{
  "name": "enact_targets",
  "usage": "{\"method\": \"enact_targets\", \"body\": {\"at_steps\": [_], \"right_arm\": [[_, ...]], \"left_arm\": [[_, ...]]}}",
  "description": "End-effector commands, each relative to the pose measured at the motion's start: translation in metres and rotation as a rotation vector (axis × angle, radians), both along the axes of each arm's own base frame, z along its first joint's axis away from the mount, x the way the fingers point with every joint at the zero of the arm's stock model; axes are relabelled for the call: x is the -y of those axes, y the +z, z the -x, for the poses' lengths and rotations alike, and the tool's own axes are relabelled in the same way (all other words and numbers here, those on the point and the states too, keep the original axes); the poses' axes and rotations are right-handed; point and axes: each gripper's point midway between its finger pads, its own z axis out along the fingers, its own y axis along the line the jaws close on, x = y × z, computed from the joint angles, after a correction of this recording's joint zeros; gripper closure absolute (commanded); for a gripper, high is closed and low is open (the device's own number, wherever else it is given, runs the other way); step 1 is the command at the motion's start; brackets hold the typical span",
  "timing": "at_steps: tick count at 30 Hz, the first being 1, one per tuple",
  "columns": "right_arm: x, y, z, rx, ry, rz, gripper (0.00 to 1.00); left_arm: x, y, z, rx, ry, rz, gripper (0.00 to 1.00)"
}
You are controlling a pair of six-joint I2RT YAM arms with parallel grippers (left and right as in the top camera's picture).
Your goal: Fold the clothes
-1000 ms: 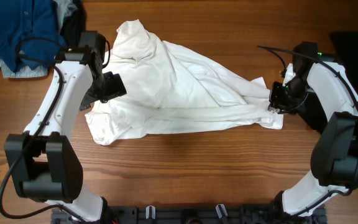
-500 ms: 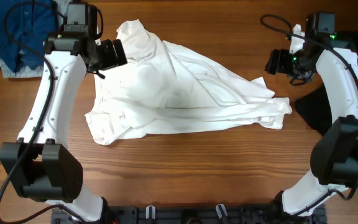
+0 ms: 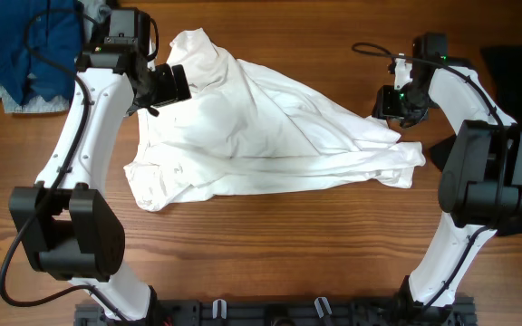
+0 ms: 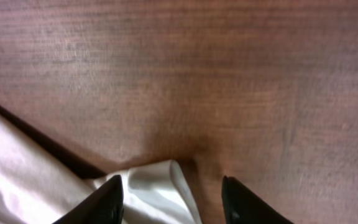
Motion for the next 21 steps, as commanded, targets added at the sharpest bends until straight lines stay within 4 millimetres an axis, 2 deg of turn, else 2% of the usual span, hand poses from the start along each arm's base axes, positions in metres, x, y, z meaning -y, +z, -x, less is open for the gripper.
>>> {"method": "enact_targets", "body": {"at_steps": [1, 5, 12, 14, 16, 18, 21], "right_arm": [[-0.009, -0.012, -0.004, 0.008, 0.011, -0.021, 0.59], [-0.013, -0.021, -0.001, 0.01, 0.012, -0.023, 0.7], [-0.017, -0.031, 0.013, -0.027, 0.02, -0.024, 0.78], [-0.017, -0.031, 0.011, -0.022, 0.019, -0.024, 0.84], [-0.017, -0.03, 0.008, -0.013, 0.0, -0.027, 0.96], [-0.015, -0.029, 0.004, -0.001, -0.03, -0.02, 0.96], [0.003, -0.021, -0.007, 0.019, -0.132, 0.059, 0.96]], "left_arm": [[0.004, 0.0, -0.001, 0.0, -0.027, 0.005, 0.02], [0.004, 0.0, -0.001, 0.0, -0.027, 0.005, 0.02], [0.004, 0.0, -0.001, 0.0, -0.027, 0.005, 0.02], [0.004, 0.0, -0.001, 0.0, -0.027, 0.005, 0.02], [0.004, 0.0, -0.001, 0.0, -0.027, 0.005, 0.02], [0.004, 0.0, -0.001, 0.0, -0.027, 0.005, 0.02], [0.004, 0.0, -0.002, 0.0, -0.026, 0.005, 0.05]]}}
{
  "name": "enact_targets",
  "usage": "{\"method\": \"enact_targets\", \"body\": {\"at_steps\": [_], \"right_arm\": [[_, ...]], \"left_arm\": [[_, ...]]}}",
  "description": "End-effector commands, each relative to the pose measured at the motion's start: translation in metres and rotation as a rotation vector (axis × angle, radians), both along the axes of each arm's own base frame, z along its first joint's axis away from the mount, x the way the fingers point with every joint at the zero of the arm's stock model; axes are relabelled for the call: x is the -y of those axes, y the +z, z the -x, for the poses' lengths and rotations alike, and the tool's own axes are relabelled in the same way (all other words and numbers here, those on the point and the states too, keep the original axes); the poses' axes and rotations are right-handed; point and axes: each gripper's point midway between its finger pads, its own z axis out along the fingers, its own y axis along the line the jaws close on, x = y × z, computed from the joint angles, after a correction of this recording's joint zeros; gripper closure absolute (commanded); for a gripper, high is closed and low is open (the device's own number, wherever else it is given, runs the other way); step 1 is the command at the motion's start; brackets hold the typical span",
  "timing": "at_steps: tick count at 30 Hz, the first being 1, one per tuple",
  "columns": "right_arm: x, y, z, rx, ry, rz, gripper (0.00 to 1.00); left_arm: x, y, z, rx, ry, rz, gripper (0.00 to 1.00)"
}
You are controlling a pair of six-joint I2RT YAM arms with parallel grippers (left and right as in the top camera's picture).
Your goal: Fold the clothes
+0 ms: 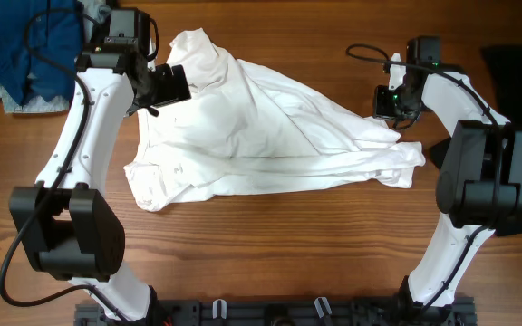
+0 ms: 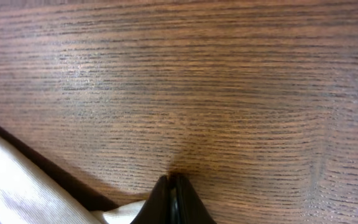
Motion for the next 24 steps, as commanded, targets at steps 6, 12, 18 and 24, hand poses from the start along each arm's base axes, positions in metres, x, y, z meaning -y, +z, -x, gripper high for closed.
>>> {"method": "enact_targets", "body": {"at_steps": [6, 12, 18, 24], "right_arm": [[0.031, 0.041, -0.033, 0.077, -0.156, 0.129, 0.96], [0.06, 0.112, -0.066, 0.214, -0.264, 0.193, 0.96], [0.098, 0.148, -0.078, 0.297, -0.37, 0.274, 0.96], [0.117, 0.162, -0.094, 0.388, -0.38, 0.285, 0.96]], "left_arm": [[0.004, 0.0, -0.004, 0.009, -0.022, 0.006, 0.05], [0.004, 0.0, -0.003, 0.008, -0.022, 0.006, 0.06], [0.004, 0.0, -0.003, 0.008, -0.022, 0.006, 0.06], [0.004, 0.001, -0.004, 0.012, -0.022, 0.007, 0.07]]}}
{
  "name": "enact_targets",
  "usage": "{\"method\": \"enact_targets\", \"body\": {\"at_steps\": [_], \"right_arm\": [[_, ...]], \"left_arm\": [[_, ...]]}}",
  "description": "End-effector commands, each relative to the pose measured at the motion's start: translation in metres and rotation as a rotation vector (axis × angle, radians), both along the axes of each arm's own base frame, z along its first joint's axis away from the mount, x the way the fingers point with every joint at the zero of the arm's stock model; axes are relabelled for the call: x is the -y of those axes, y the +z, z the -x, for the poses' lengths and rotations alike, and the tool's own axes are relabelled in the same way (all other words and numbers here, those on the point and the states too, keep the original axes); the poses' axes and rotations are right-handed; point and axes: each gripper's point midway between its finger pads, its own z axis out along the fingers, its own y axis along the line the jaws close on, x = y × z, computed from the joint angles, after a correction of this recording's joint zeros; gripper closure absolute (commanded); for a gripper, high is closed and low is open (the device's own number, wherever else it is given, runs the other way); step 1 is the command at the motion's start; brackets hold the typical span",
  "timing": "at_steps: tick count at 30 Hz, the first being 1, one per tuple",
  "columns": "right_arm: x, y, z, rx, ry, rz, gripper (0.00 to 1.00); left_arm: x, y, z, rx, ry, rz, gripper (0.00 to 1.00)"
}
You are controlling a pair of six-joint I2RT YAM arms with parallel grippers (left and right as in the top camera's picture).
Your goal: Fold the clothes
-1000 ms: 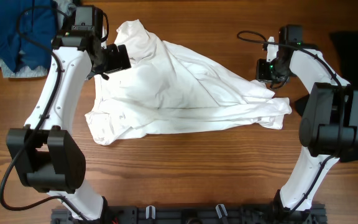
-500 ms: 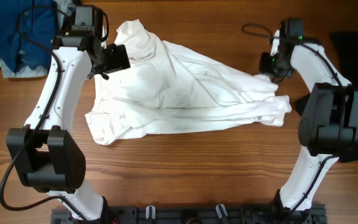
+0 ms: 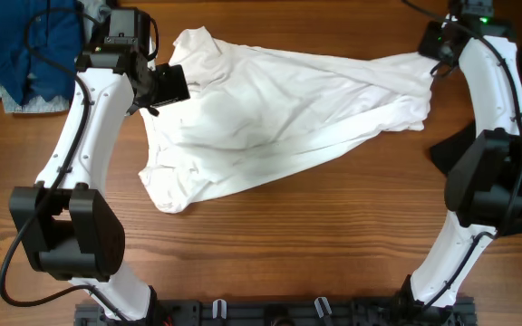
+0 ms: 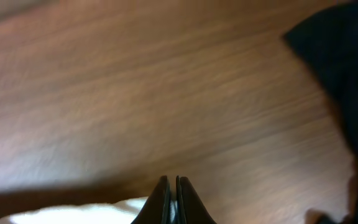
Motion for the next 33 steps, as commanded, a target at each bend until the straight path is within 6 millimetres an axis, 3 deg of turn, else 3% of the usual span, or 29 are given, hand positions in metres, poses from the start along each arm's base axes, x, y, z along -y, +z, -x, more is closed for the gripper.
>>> {"method": "enact_targets", "body": {"at_steps": [1, 6, 7, 8, 9, 11, 12, 19, 21, 26, 28, 30, 33], "right_arm": [[0.016, 0.031, -0.01, 0.084, -0.018, 0.055, 0.96], [0.01, 0.029, -0.011, 0.083, 0.008, 0.043, 0.94], [0.01, 0.028, -0.011, 0.08, 0.008, 0.043, 0.8], [0.011, 0.027, -0.011, 0.079, 0.008, 0.043, 0.56], [0.01, 0.027, -0.011, 0.076, 0.008, 0.042, 0.41], [0.01, 0.024, -0.007, 0.058, 0.009, 0.039, 0.21], [0.008, 0.023, -0.004, 0.045, 0.012, 0.03, 0.18], [-0.016, -0.002, 0.03, -0.118, 0.068, -0.095, 0.16], [-0.022, -0.011, 0.037, -0.162, 0.097, -0.119, 0.2], [-0.023, -0.049, 0.048, -0.269, 0.093, -0.146, 0.22], [-0.017, -0.068, 0.05, -0.295, 0.027, -0.173, 0.29], [-0.007, -0.074, 0.045, -0.272, -0.016, -0.184, 0.44], [-0.001, -0.076, 0.041, -0.259, -0.023, -0.179, 0.47]], "left_arm": [[0.004, 0.0, -0.003, 0.006, -0.019, 0.008, 0.07], [0.004, 0.0, -0.003, 0.006, -0.019, 0.008, 0.07], [0.004, 0.0, -0.003, 0.006, -0.019, 0.008, 0.07], [0.004, 0.0, -0.003, 0.006, -0.019, 0.008, 0.07], [0.004, 0.0, -0.003, 0.006, -0.019, 0.008, 0.07], [0.004, 0.0, -0.003, 0.006, -0.019, 0.008, 0.07], [0.004, 0.0, -0.003, 0.006, -0.019, 0.008, 0.07], [0.004, -0.003, -0.005, 0.004, -0.02, 0.007, 0.06], [0.004, -0.008, -0.007, -0.002, -0.02, 0.007, 0.05], [0.004, -0.028, -0.008, -0.047, -0.02, 0.004, 0.05], [0.004, -0.038, -0.008, -0.071, -0.019, 0.002, 0.04], [0.004, -0.045, -0.007, -0.089, -0.019, 0.001, 0.04], [0.004, -0.046, -0.008, -0.09, -0.019, 0.001, 0.04]]}}
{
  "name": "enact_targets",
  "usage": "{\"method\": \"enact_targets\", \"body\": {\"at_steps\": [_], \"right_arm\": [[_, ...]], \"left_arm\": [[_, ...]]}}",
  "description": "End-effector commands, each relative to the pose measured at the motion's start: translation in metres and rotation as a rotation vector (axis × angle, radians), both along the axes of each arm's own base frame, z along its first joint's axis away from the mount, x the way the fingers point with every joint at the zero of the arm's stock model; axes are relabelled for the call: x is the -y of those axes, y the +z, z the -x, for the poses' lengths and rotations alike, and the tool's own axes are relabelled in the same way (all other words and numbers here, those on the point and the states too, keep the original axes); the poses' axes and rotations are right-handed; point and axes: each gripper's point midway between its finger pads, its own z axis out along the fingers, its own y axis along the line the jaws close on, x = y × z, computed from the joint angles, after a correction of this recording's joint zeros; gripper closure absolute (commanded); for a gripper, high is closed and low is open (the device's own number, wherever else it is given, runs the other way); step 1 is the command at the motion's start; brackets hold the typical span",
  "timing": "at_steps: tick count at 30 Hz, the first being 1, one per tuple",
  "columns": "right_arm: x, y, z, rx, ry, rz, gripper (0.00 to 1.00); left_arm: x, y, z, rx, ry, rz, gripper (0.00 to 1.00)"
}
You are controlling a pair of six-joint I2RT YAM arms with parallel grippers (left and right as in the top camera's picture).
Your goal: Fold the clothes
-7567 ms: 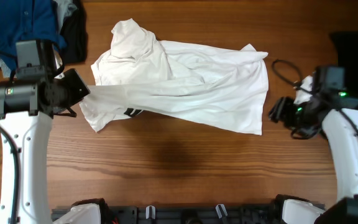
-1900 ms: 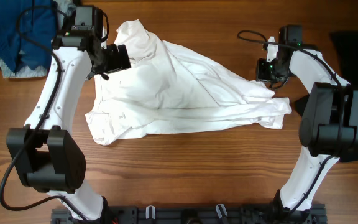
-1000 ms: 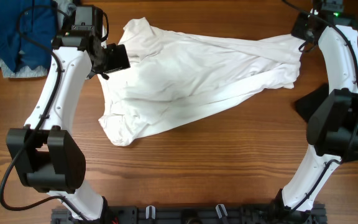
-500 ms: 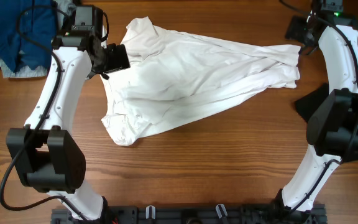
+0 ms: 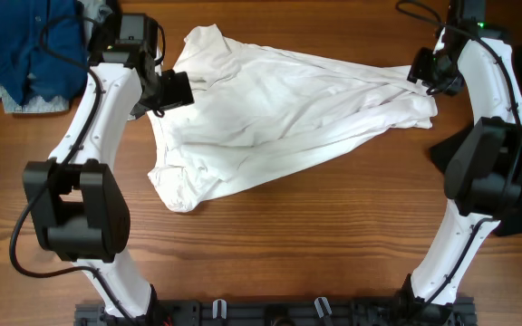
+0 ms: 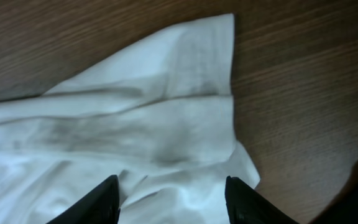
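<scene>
A white shirt [image 5: 279, 109] lies stretched across the back half of the wooden table [image 5: 315, 244], rumpled, its lower left corner hanging toward the front. My left gripper [image 5: 174, 89] sits on the shirt's upper left part; its fingers are hidden under the wrist. My right gripper [image 5: 426, 74] is over the shirt's right end. In the right wrist view the right gripper [image 6: 174, 200] stands open just above the white cloth [image 6: 166, 118], its fingers [image 6: 104, 200] apart with nothing pinched between them.
A heap of blue clothes [image 5: 21, 41] on a pale cloth lies at the back left corner. A black garment [image 5: 519, 136] covers the table's right edge, close to the right arm. Bare wood runs along the front.
My right gripper was shut on the shirt's right end at the far back right. Now it is open, a little nearer, and the end lies on the table. The left gripper shifted slightly.
My right gripper stood open at the shirt's right tip in mid-table, then was shut on it. After that it held the tip at the back right with the shirt pulled out long. Now the tip is let go and the shirt lies stretched.
</scene>
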Motion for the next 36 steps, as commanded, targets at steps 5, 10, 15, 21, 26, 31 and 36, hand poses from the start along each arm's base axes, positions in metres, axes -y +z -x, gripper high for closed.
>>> {"method": "enact_targets", "body": {"at_steps": [5, 10, 15, 21, 26, 31, 36], "right_arm": [[0.022, -0.015, -0.006, 0.008, -0.06, 0.027, 0.47], [0.024, -0.027, -0.012, 0.013, -0.058, 0.029, 0.46], [0.025, -0.036, -0.016, 0.017, -0.06, 0.03, 0.48], [0.027, -0.036, -0.023, 0.046, -0.062, 0.035, 0.48], [0.027, -0.04, -0.024, 0.045, -0.062, 0.034, 0.52], [0.026, -0.049, -0.02, 0.018, -0.061, 0.029, 0.59], [0.026, -0.06, -0.018, -0.002, -0.061, 0.025, 0.59]], "left_arm": [[0.004, -0.003, -0.004, 0.002, -0.019, 0.009, 0.04], [0.004, -0.003, -0.004, 0.002, -0.018, 0.009, 0.04], [0.004, -0.003, -0.004, 0.001, -0.018, 0.009, 0.04], [0.004, -0.003, -0.004, 0.002, -0.018, 0.009, 0.04], [0.004, -0.003, -0.004, 0.005, -0.018, 0.009, 0.04], [0.004, -0.003, -0.005, 0.009, -0.018, 0.009, 0.04], [0.004, -0.002, -0.007, 0.016, -0.018, 0.011, 0.04]]}}
